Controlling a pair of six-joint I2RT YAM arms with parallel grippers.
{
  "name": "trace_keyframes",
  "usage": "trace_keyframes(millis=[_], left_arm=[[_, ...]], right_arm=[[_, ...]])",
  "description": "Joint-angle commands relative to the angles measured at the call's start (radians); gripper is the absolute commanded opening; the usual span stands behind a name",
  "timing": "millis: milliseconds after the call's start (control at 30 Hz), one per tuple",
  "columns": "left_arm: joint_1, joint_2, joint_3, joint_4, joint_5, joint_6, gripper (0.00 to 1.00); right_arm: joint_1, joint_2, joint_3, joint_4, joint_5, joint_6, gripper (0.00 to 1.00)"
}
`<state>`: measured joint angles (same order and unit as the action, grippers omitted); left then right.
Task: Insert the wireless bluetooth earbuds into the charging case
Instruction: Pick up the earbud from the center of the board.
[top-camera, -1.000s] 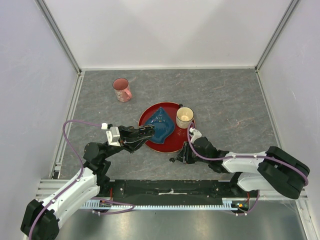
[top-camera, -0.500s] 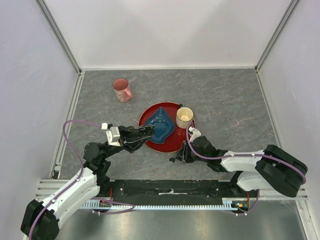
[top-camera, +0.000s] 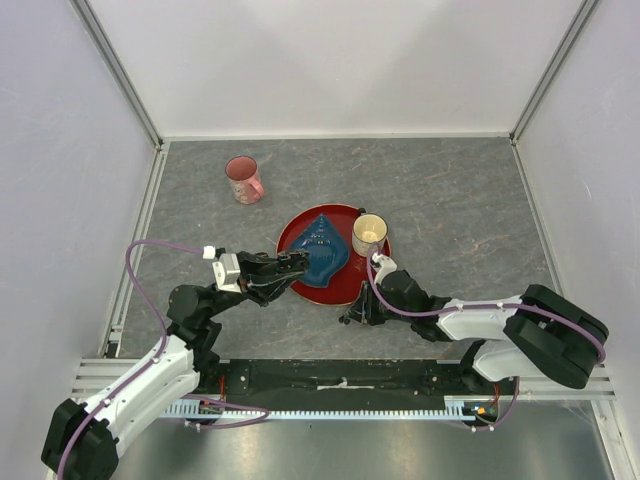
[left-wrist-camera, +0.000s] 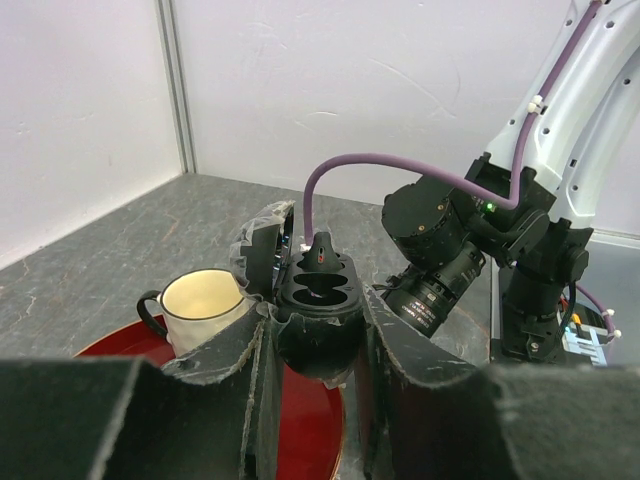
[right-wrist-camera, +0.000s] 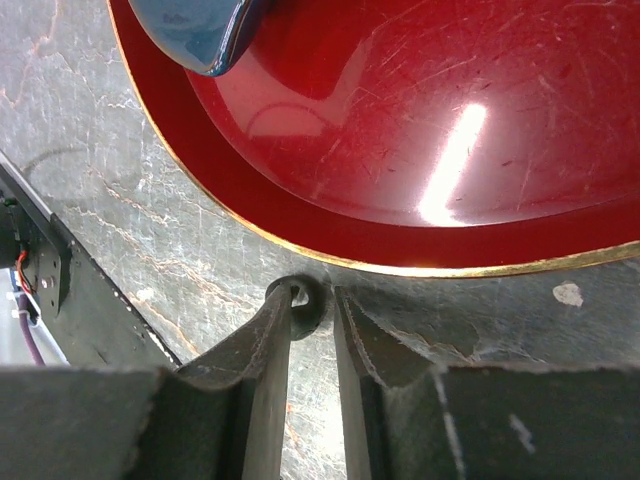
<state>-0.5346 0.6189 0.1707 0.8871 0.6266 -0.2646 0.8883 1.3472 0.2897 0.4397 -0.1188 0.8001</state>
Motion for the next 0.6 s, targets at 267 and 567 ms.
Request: trace_keyframes(millis=[267,567], left_arm=[[-0.002,-0.004,-0.002,0.023,-0.024,0.004,0.02],[-0.002,-0.004,-0.007,0.021,-0.024,0.001,0.02]], right_arm=[[0.006,0.015,0.014,-0.075,-0.033,-0.076,0.31],[0.014,0.02,0.006,-0.059,-0.044,-0.081,0.36]])
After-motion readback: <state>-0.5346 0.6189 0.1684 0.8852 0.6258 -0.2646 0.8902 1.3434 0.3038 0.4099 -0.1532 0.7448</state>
